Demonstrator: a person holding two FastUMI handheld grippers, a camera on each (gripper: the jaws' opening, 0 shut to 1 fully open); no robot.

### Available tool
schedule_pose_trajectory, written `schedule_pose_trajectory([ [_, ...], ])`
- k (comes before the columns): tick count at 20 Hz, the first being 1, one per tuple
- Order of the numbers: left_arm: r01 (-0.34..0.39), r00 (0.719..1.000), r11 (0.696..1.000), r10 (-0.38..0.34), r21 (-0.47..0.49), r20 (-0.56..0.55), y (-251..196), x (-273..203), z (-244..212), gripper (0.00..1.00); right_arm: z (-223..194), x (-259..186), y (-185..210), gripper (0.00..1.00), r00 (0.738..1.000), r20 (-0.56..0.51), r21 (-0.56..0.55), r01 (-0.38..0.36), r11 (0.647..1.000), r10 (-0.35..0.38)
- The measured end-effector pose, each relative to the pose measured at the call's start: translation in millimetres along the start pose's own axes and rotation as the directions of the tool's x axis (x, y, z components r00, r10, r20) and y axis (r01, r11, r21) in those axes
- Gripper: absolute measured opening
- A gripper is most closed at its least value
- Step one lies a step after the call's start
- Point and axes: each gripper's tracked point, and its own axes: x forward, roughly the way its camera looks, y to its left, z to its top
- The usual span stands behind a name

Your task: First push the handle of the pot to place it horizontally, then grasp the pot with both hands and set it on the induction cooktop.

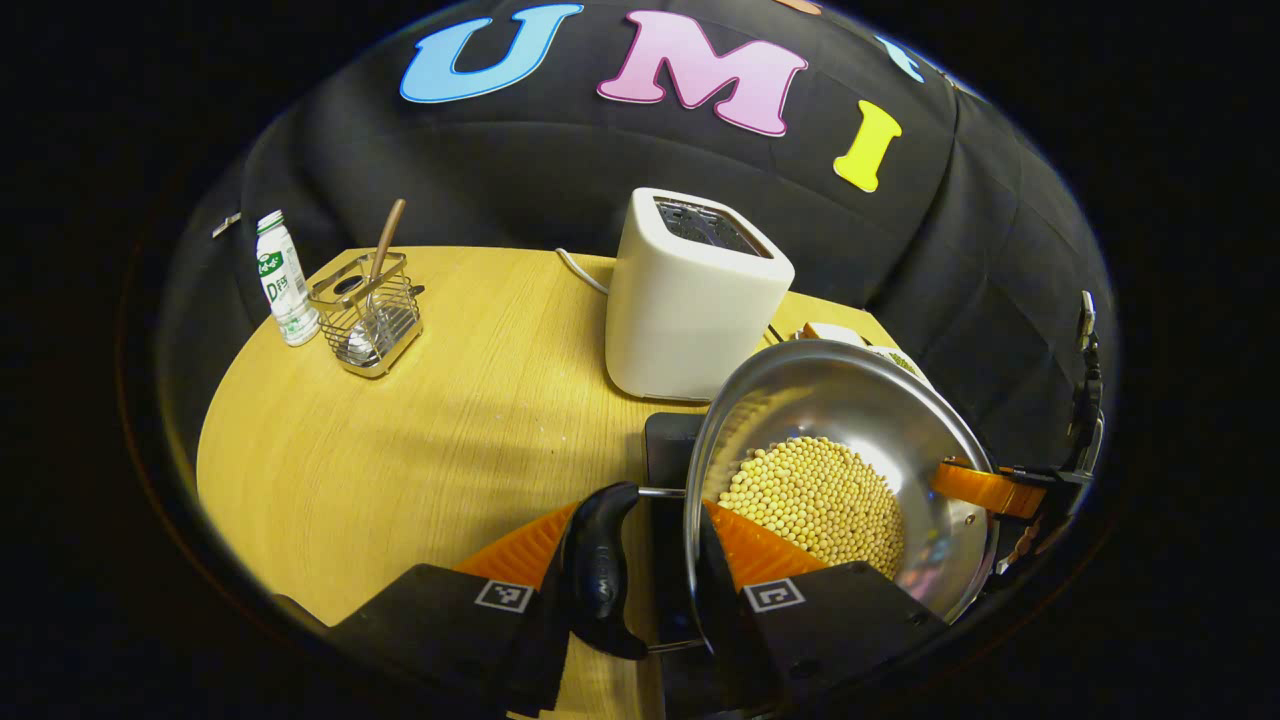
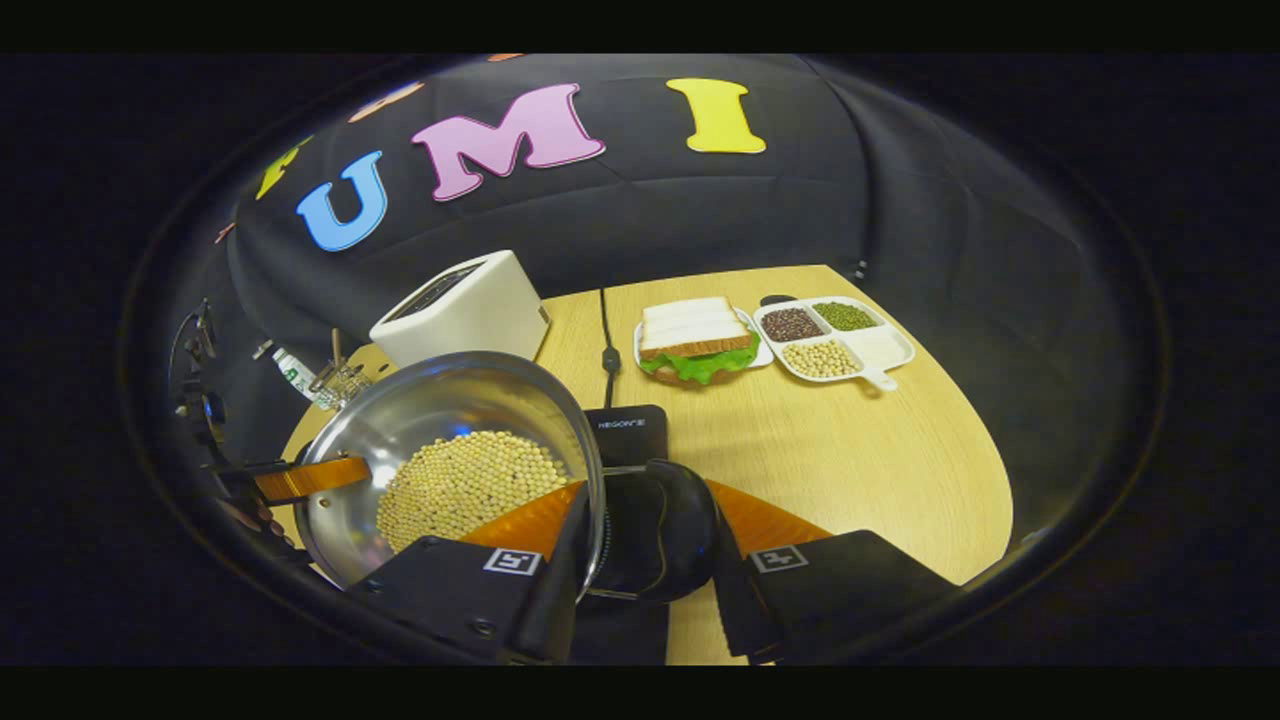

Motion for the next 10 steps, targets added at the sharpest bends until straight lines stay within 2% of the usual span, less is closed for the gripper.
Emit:
schedule_pose_trajectory([
  [10,-0.007,1.0,1.0,0.007,-0.021,-0.003,-1.9,-0.4,2.1,0.63,0.1,1.1,-1.6,0.61,0.999,-0.039,0.034,0.025,0.999,-0.024],
])
